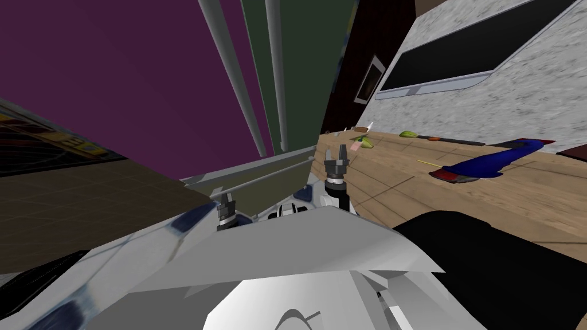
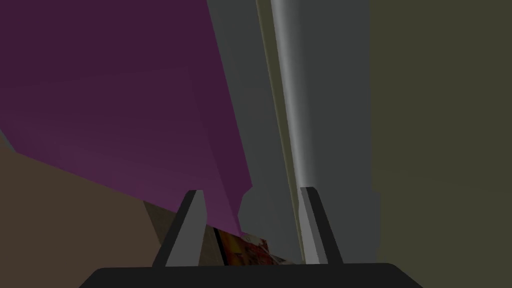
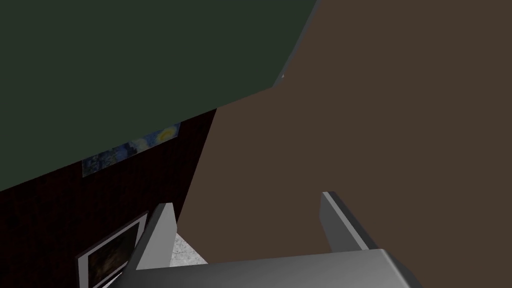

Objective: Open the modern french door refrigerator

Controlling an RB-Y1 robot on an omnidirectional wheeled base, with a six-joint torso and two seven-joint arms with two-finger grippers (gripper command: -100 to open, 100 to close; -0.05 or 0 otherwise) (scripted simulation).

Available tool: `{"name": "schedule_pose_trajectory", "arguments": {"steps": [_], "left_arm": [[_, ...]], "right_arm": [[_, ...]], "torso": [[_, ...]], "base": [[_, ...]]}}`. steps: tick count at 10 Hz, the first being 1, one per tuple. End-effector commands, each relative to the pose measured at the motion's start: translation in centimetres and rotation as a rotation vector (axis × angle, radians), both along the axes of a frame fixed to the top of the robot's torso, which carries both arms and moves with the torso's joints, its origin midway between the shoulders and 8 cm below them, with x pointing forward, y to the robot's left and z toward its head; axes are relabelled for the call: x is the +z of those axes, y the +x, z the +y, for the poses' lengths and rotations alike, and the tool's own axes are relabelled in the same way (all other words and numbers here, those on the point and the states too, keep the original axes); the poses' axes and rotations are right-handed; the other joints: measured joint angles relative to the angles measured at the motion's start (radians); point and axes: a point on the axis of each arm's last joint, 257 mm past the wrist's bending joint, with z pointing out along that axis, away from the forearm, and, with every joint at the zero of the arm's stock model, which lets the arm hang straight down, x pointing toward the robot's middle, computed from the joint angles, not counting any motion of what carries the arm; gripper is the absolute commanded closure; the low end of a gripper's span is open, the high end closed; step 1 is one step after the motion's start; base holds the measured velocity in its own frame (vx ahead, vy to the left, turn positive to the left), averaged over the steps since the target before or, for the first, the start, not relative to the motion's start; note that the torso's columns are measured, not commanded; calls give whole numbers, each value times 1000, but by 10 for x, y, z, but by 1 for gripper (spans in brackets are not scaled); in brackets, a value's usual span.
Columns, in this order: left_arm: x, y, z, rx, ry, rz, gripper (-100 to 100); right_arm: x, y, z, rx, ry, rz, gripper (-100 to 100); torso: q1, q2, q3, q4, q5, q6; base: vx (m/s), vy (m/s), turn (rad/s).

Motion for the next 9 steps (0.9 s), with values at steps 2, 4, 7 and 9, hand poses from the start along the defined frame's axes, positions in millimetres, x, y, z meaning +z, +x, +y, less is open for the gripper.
{"name": "schedule_pose_trajectory", "arguments": {"steps": [2, 4, 7, 9], "left_arm": [[-27, -8, -10, 16, -59, 33, -100], [-36, -11, -20, 26, -99, 34, -100], [-26, 6, -10, 19, -88, 33, -100], [-19, 22, -3, 14, -88, 33, -100]], "right_arm": [[0, 0, 0, 0, 0, 0, 0], [0, 0, 0, 0, 0, 0, 0], [0, 0, 0, 0, 0, 0, 0], [0, 0, 0, 0, 0, 0, 0]], "torso": [[-3, 4, 1, 5, -5, -3], [-10, 16, 7, 9, -10, -6], [-9, 20, 10, 10, -10, -6], [-9, 17, 8, 9, -10, -6]], "base": [[58, -7, -1], [65, -9, 19], [2, -13, 16], [-22, -21, 22]]}}
